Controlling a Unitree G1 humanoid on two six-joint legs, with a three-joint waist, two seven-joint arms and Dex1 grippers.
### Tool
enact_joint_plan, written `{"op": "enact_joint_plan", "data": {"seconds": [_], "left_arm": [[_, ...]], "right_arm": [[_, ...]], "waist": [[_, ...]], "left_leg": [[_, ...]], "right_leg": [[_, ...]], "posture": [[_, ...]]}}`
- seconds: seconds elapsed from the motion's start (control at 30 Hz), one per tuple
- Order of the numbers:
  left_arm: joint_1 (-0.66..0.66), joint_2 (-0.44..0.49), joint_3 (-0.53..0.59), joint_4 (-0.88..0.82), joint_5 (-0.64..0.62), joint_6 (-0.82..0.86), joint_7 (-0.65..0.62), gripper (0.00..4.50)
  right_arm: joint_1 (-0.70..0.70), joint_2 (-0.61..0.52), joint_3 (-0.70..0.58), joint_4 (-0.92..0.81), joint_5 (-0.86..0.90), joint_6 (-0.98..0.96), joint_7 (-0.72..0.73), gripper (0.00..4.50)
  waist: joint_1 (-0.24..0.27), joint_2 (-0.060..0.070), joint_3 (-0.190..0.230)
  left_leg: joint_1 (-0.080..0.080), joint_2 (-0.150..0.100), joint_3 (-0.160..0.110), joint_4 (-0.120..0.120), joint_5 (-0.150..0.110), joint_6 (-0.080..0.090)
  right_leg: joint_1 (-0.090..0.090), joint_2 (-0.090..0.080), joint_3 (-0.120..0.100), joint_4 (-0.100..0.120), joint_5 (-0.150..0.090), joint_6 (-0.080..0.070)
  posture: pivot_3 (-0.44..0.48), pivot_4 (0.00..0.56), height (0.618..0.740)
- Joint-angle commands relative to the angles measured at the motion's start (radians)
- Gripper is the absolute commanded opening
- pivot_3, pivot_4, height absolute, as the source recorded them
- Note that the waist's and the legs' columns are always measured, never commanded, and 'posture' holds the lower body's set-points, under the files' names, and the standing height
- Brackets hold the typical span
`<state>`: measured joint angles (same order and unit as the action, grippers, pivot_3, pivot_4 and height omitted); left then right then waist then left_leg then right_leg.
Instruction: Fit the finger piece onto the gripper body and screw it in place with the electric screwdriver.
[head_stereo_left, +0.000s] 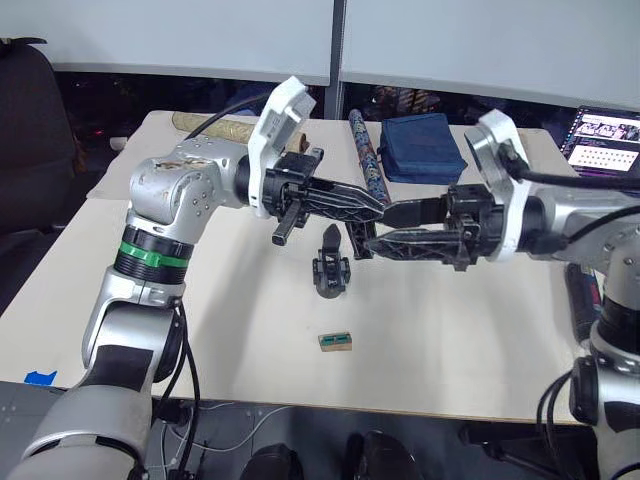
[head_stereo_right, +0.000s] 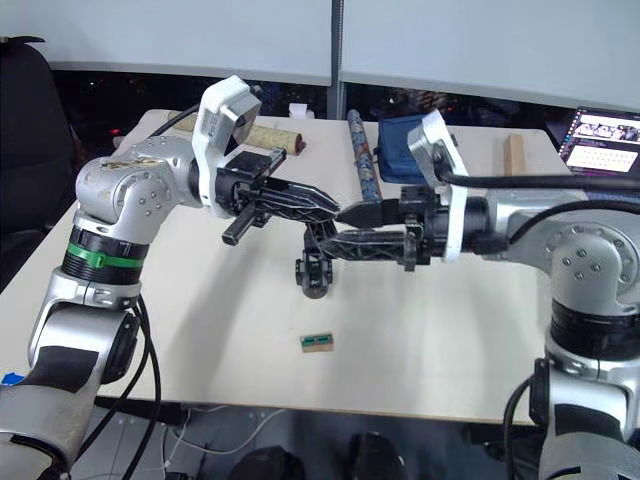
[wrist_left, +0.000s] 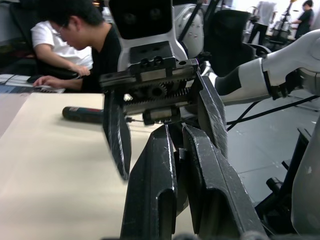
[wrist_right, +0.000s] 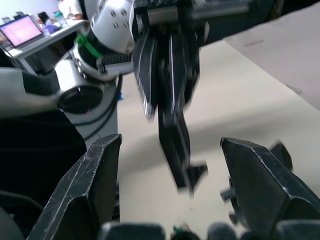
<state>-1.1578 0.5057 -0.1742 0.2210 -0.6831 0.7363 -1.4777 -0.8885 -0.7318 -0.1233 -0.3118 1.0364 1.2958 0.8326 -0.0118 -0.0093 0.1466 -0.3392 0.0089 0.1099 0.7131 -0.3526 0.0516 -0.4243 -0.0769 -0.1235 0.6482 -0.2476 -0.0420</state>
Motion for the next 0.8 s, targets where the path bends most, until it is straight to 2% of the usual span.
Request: {"op": "enact_joint_plan", "data": {"seconds": [0.03,0.1,0.3,0.33,0.57,0.63,0.73,0.8], "left_arm": [[-0.039,-0.010,0.025,0.008,0.002,0.007,-0.009,0.00],[-0.034,-0.015,0.024,0.002,0.006,0.007,-0.007,0.00],[-0.007,-0.008,0.023,-0.033,0.015,0.010,-0.018,0.00],[-0.006,-0.007,0.023,-0.035,0.014,0.013,-0.017,0.00],[0.000,-0.004,0.016,-0.041,0.029,0.002,-0.021,0.00],[-0.002,-0.006,0.017,-0.038,0.032,0.002,-0.019,0.00],[-0.001,-0.006,0.018,-0.039,0.037,0.002,-0.021,0.00],[-0.002,-0.006,0.018,-0.037,0.042,-0.004,-0.024,0.00]], "right_arm": [[-0.036,0.015,0.019,0.005,0.009,-0.002,-0.012,3.29],[-0.047,0.022,0.025,0.005,0.014,-0.008,-0.015,2.73],[-0.058,0.011,0.049,-0.015,-0.001,-0.030,0.000,0.66],[-0.058,0.010,0.052,-0.017,-0.002,-0.033,0.004,0.45],[-0.053,0.000,0.073,-0.028,-0.053,-0.081,0.017,0.45],[-0.057,-0.001,0.070,-0.021,-0.041,-0.069,0.019,1.47],[-0.056,-0.006,0.076,-0.026,-0.048,-0.076,0.026,2.46],[-0.051,-0.011,0.080,-0.035,-0.040,-0.071,0.038,2.29]], "waist": [[0.000,0.000,0.000],[0.001,0.000,0.000],[0.001,0.000,0.000],[0.000,0.000,0.000],[0.000,0.000,0.000],[0.000,0.000,0.000],[0.000,0.000,0.000],[0.000,0.000,0.000]], "left_leg": [[0.000,0.000,0.000,0.000,0.000,0.000],[0.000,0.000,0.000,0.000,0.000,0.000],[-0.003,0.000,-0.001,0.000,0.000,0.000],[-0.003,0.000,-0.001,0.000,0.000,0.000],[-0.003,0.000,-0.002,0.001,0.000,0.000],[-0.003,0.000,-0.002,0.001,0.000,0.000],[-0.004,0.000,-0.002,0.001,0.000,0.000],[-0.004,0.000,-0.002,0.001,0.000,0.000]], "right_leg": [[0.000,0.000,0.000,0.000,0.000,0.000],[0.000,0.000,0.000,0.001,0.000,0.000],[-0.001,0.000,-0.002,0.001,0.000,0.000],[-0.001,0.000,-0.002,0.001,0.000,0.000],[-0.001,0.000,-0.002,0.001,0.000,0.000],[-0.001,0.000,-0.002,0.001,0.000,0.000],[-0.001,0.000,-0.002,0.001,0.000,0.000],[-0.001,0.000,-0.002,0.001,0.000,0.000]], "posture": [[0.000,0.150,0.740],[0.000,0.150,0.740],[0.000,0.150,0.740],[0.000,0.150,0.740],[0.000,0.150,0.740],[0.000,0.150,0.740],[0.000,0.150,0.740],[0.000,0.150,0.740]]}}
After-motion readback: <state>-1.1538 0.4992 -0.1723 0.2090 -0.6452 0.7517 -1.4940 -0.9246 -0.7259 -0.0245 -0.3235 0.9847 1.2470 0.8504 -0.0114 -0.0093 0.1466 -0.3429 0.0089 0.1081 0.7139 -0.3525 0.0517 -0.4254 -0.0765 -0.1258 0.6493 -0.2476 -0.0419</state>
